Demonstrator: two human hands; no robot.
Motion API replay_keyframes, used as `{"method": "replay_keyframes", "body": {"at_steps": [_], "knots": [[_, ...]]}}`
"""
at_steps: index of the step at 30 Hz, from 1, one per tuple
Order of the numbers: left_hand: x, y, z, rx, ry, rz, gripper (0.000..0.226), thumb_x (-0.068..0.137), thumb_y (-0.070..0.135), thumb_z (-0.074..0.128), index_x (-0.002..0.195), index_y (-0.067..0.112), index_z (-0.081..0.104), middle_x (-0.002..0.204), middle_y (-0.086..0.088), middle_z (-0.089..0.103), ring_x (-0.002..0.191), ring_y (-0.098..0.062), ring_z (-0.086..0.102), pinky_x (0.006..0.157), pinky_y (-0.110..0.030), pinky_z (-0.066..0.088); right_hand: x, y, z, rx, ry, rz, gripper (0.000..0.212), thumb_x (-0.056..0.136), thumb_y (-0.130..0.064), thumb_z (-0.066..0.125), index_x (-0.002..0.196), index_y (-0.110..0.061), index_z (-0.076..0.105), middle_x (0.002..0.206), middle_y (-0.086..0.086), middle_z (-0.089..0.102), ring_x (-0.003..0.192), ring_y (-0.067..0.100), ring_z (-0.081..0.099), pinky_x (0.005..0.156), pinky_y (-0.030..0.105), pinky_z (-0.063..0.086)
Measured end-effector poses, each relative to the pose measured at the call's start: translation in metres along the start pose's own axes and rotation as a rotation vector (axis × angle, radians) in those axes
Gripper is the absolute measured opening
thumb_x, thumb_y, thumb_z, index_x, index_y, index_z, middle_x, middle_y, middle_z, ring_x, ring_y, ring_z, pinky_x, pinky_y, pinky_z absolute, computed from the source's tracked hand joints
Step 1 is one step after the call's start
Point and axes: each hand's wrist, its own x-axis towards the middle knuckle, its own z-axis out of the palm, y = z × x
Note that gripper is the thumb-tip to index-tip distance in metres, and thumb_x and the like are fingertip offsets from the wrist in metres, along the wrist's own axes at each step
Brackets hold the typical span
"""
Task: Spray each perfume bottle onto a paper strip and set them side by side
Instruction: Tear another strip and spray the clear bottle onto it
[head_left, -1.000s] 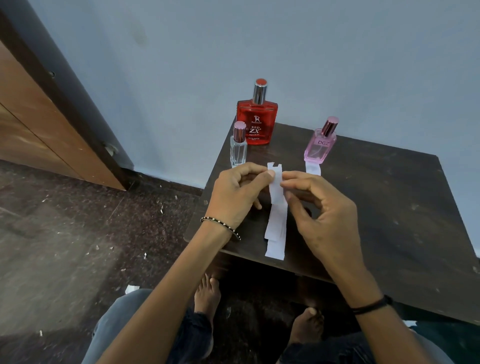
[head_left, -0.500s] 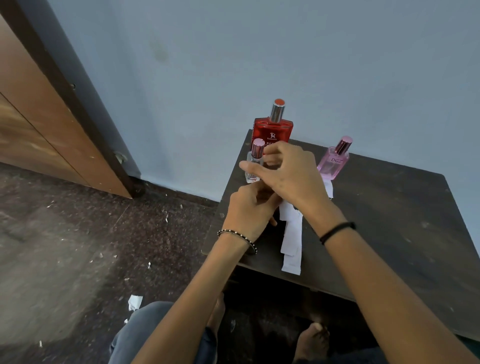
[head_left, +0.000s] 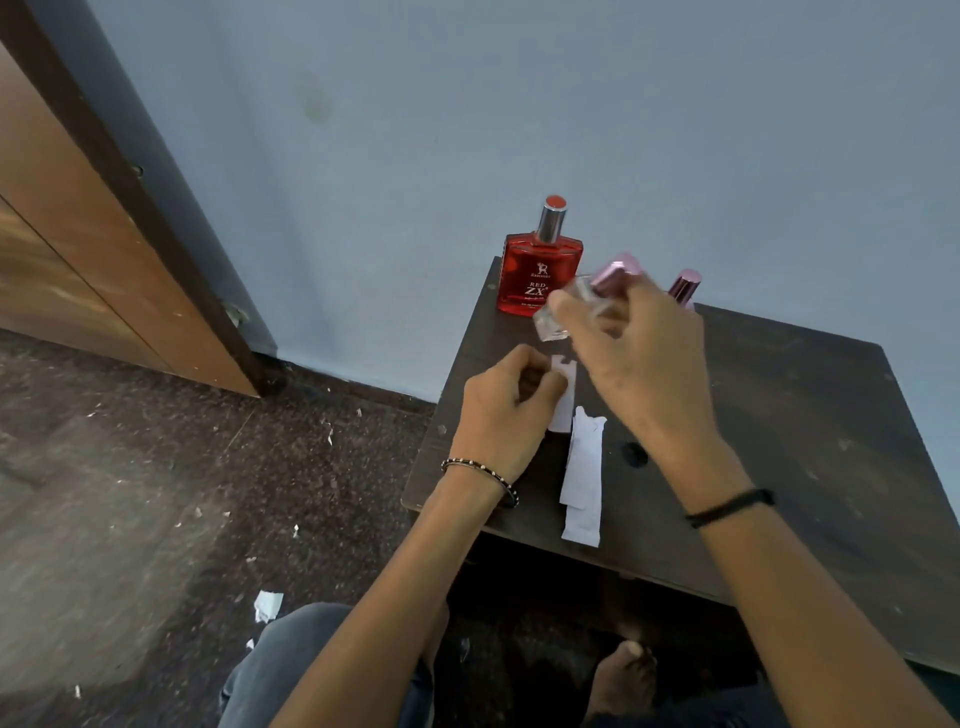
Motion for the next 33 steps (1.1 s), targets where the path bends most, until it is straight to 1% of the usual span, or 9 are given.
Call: {"method": "replay_keyframes", "body": {"at_steps": [2,5,10,14,17,22,26,30,33], "knots": [[0.002,0.002,0.001,-0.016,0.059,-0.004,0.011,0.096,0.02,0.061,0.087,0.014,0.062,0.069,0.006,0.062,0.056,-0.006,0.055,0.057,-0.009,0.044,-0.011,0.007,-0.017,0.046,-0.007,0.043,0.026,0.096,-0.049,0.06,0.105,-0.025,0.057,0.086,-0.014,0.069,0.075,-0.005,0.068,0.071,0.009,0.055],[0.005,0.004,0.005,-0.03,0.096,-0.03,0.01,0.096,0.024,0.061,0.086,0.021,0.059,0.077,0.008,0.064,0.063,-0.008,0.059,0.062,-0.014,0.049,-0.029,0.025,-0.028,0.182,-0.054,0.131,0.027,0.098,-0.045,0.059,0.115,-0.025,0.056,0.111,-0.002,0.074,0.097,0.012,0.074,0.091,0.038,0.06],[0.003,0.008,0.014,-0.065,0.083,-0.047,0.008,0.098,0.025,0.061,0.095,0.018,0.058,0.075,0.003,0.066,0.047,-0.001,0.057,0.051,-0.009,0.047,-0.051,0.05,-0.028,0.379,-0.068,0.206,0.052,0.09,-0.059,0.054,0.128,-0.023,0.056,0.11,-0.001,0.073,0.097,0.019,0.073,0.09,0.048,0.059],[0.003,0.008,0.015,-0.057,0.086,0.036,0.021,0.099,0.018,0.06,0.117,0.022,0.049,0.069,0.004,0.065,0.049,-0.002,0.058,0.056,-0.009,0.049,-0.054,0.057,-0.028,0.574,-0.122,0.24,0.025,0.101,-0.033,0.056,0.119,-0.017,0.061,0.078,-0.004,0.063,0.066,0.016,0.057,0.056,0.026,0.051],[0.004,0.007,0.012,-0.038,0.052,0.108,0.016,0.102,0.018,0.056,0.117,0.02,0.063,0.077,0.007,0.066,0.053,-0.002,0.057,0.056,-0.009,0.047,-0.057,0.056,-0.026,0.768,-0.187,0.271,0.019,0.1,-0.024,0.055,0.113,-0.013,0.063,0.073,-0.002,0.059,0.061,0.015,0.052,0.044,0.02,0.04],[0.002,0.009,0.013,-0.027,-0.005,0.168,0.02,0.103,0.021,0.055,0.116,0.02,0.069,0.099,0.012,0.071,0.075,-0.003,0.067,0.065,-0.015,0.054,-0.061,0.051,-0.025,0.849,-0.271,0.301,0.032,0.091,-0.031,0.053,0.109,-0.007,0.065,0.071,0.006,0.063,0.047,0.013,0.046,0.041,0.019,0.036],[0.001,0.01,0.015,-0.026,-0.05,0.216,0.022,0.102,0.016,0.056,0.119,0.016,0.071,0.11,0.004,0.074,0.099,-0.01,0.07,0.086,-0.026,0.058,-0.062,0.051,-0.025,0.832,-0.3,0.296,0.024,0.098,-0.023,0.053,0.109,-0.006,0.066,0.067,0.006,0.061,0.044,0.013,0.042,0.042,0.023,0.033],[-0.002,0.014,0.016,-0.142,-0.063,0.161,0.023,0.1,0.007,0.058,0.118,0.01,0.071,0.104,0.0,0.075,0.093,-0.001,0.07,0.083,-0.016,0.055,-0.063,0.051,-0.025,0.774,-0.323,0.294,0.023,0.101,-0.017,0.053,0.111,-0.001,0.066,0.066,0.005,0.058,0.045,0.012,0.041,0.044,0.024,0.034],[-0.004,0.02,0.016,-0.312,-0.08,0.053,0.022,0.099,0.005,0.055,0.109,0.008,0.074,0.099,-0.006,0.077,0.085,-0.004,0.071,0.077,-0.016,0.056,-0.063,0.051,-0.025,0.741,-0.35,0.302,0.022,0.102,-0.019,0.054,0.111,-0.004,0.068,0.067,0.007,0.057,0.046,0.009,0.042,0.044,0.021,0.037]]}}
